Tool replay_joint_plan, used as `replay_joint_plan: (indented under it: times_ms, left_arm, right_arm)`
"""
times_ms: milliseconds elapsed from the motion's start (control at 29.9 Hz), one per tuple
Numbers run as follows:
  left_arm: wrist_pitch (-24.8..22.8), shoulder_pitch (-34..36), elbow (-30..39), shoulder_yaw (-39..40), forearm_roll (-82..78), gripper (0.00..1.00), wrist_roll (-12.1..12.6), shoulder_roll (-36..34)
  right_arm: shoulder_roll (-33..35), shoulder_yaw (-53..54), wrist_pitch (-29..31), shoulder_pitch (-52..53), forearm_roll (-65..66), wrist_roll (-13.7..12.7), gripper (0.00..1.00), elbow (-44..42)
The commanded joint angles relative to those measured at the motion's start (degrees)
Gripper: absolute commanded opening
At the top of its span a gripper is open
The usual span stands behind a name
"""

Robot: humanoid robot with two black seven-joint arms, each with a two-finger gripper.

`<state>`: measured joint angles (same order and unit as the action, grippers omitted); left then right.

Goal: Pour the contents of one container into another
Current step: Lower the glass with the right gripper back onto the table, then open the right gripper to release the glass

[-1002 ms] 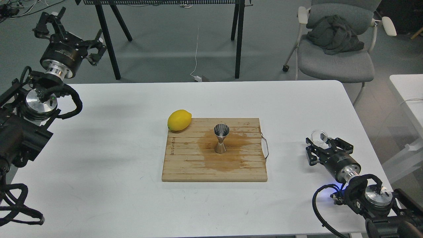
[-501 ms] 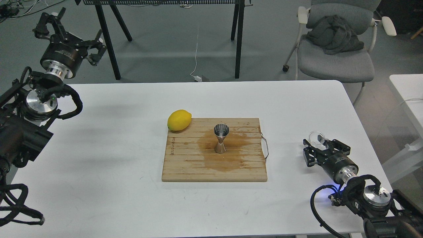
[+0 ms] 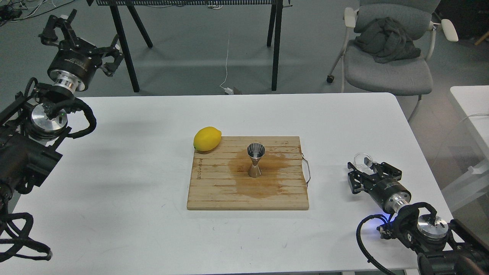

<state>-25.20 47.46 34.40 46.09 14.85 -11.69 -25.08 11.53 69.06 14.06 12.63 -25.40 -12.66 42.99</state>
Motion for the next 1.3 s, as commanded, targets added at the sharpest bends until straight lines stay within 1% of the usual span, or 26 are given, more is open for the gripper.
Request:
replay_joint_plan:
  times_ms: [0,100,167,200,234,267,301,601,1269]
  left_arm:
    - [0.1,0.0,0.1,0.1,0.0,1.0,0.0,-0.1]
    - [0.0,0.0,0.1,0.1,0.0,1.0,0.0,-0.2]
    - [0.0,0.0,0.1,0.1,0.0,1.0,0.0,-0.2]
    - [0.0,0.0,0.0,0.0,0.0,1.0,0.0,-0.2]
    - [0.0,0.0,0.0,0.0,0.0,1.0,0.0,-0.2]
    - [0.0,0.0,0.1,0.0,0.0,1.0,0.0,-0.2]
    - [0.0,0.0,0.1,0.1,0.0,1.0,0.0,-0.1]
    - [0.0,0.1,0.1,0.1,0.0,1.0,0.0,-0.1]
    - [0.1,0.4,0.1,0.1,0.0,1.0,0.3,-0.1]
  right_arm:
    - [0.0,-0.1,0.0,-0.1,0.0,0.0,0.65,0.1]
    - [0.0,0.0,-0.1,-0.1,0.0,0.0,0.66,0.1]
    - [0.0,0.0,-0.1,-0.3,0.0,0.0,0.69,0.1]
    - [0.0,0.0,-0.1,-0.3,0.1,0.0,0.73,0.1]
    - [0.0,0.0,-0.2,-0.4,0.0,0.0,0.79,0.1]
    - [0.0,0.0,-0.3,-0.4,0.0,0.0,0.89,0.1]
    - [0.0,0.0,-0.4,-0.4,0.0,0.0,0.92,0.1]
    - [0.0,-0.1,-0.4,-0.4,0.1,0.0,0.96,0.2]
    - [0.1,0.1,-0.4,0.0,0.3,0.7,0.97,0.7]
